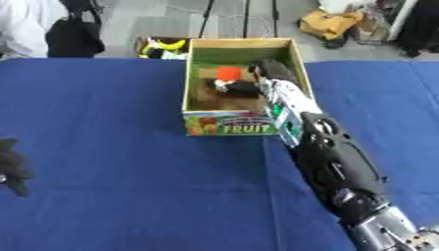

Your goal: Pick up objects on the table and place them in the box.

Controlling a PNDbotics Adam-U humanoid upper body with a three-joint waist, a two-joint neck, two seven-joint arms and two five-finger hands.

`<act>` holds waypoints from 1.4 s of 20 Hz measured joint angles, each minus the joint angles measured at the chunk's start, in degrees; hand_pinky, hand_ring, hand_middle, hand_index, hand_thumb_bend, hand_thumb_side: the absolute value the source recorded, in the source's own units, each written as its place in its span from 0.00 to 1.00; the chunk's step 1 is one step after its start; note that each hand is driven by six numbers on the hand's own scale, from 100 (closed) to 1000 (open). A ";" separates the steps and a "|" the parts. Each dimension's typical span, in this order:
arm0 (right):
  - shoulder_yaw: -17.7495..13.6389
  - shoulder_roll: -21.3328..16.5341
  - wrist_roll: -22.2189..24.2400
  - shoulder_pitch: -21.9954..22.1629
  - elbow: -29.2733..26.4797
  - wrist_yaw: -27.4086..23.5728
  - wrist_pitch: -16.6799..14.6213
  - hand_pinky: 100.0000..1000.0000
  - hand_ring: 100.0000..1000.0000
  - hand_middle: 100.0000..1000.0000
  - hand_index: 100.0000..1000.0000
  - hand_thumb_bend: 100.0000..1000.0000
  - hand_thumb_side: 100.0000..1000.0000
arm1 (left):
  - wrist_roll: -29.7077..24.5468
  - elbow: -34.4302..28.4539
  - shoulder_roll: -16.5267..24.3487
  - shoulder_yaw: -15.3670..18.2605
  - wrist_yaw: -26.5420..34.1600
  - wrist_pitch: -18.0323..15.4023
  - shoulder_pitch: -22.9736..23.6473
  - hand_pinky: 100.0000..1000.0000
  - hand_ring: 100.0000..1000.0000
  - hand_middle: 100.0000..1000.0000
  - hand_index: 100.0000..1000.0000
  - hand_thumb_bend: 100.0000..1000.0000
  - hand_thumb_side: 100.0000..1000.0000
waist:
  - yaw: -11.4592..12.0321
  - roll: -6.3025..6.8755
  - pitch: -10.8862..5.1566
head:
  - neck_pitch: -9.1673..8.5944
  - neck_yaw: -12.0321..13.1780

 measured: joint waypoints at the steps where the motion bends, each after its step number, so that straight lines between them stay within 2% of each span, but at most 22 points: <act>1: 0.00 -0.16 -0.02 0.01 -0.69 0.01 0.01 0.76 0.80 0.70 0.84 0.79 0.93 | 0.01 0.00 0.00 0.00 0.00 0.01 0.01 0.23 0.38 0.43 0.67 0.00 1.00 | -0.06 0.02 -0.02 | 0.00 0.00; 7: 0.04 -1.89 -2.77 0.75 -7.97 -0.47 -0.09 0.75 0.77 0.66 0.83 0.73 0.96 | 0.05 0.00 0.00 0.02 -0.03 0.05 0.14 0.23 0.38 0.43 0.67 0.00 1.00 | -0.58 0.17 -0.42 | 0.02 0.23; 10: 0.05 -2.96 -5.51 1.87 -13.02 -2.66 -0.35 0.74 0.74 0.62 0.82 0.65 1.00 | 0.10 0.00 0.00 0.03 -0.08 0.10 0.23 0.23 0.38 0.43 0.67 0.00 1.00 | -0.86 0.38 -0.48 | 0.10 0.35; 15: 0.92 -5.01 -11.72 3.96 -25.47 -10.60 -0.98 0.72 0.71 0.58 0.78 0.47 1.00 | 0.33 0.00 0.00 0.05 -0.19 0.25 0.27 0.23 0.38 0.43 0.67 0.00 1.00 | -1.18 0.53 -0.77 | 0.56 0.89; 16: 1.22 -5.59 -12.87 4.54 -28.16 -12.41 -1.06 0.69 0.68 0.54 0.74 0.40 0.96 | 0.36 0.00 0.00 0.06 -0.22 0.23 0.28 0.23 0.38 0.43 0.67 0.00 1.00 | -1.24 0.58 -0.81 | 0.58 1.01; 19: 2.01 -7.84 -16.63 7.18 -36.36 -17.75 -1.90 0.69 0.65 0.52 0.73 0.34 0.93 | 0.53 0.00 0.00 0.12 -0.27 0.23 0.35 0.23 0.38 0.43 0.67 0.00 1.00 | -1.90 0.73 -0.89 | 0.64 1.57; 23: 2.74 -11.50 -20.72 11.86 -45.41 -26.70 -3.07 0.75 0.67 0.53 0.74 0.24 1.00 | 0.84 0.00 0.00 0.43 -0.43 0.29 0.36 0.23 0.38 0.43 0.67 0.00 1.00 | -2.45 0.95 -1.05 | 1.47 2.82; 26: 3.07 -13.84 -22.59 16.28 -50.90 -31.41 -5.35 0.78 0.70 0.55 0.75 0.16 1.00 | 1.16 0.00 0.00 0.70 -0.54 0.32 0.36 0.23 0.38 0.43 0.67 0.00 1.00 | -2.96 1.30 -1.05 | 2.00 4.14; 28: 2.98 -15.06 -23.62 19.59 -54.13 -33.56 -7.11 0.80 0.72 0.55 0.76 0.01 1.00 | 1.37 0.00 0.00 0.86 -0.58 0.32 0.36 0.23 0.38 0.43 0.67 0.00 1.00 | -3.13 1.59 -1.05 | 2.19 4.85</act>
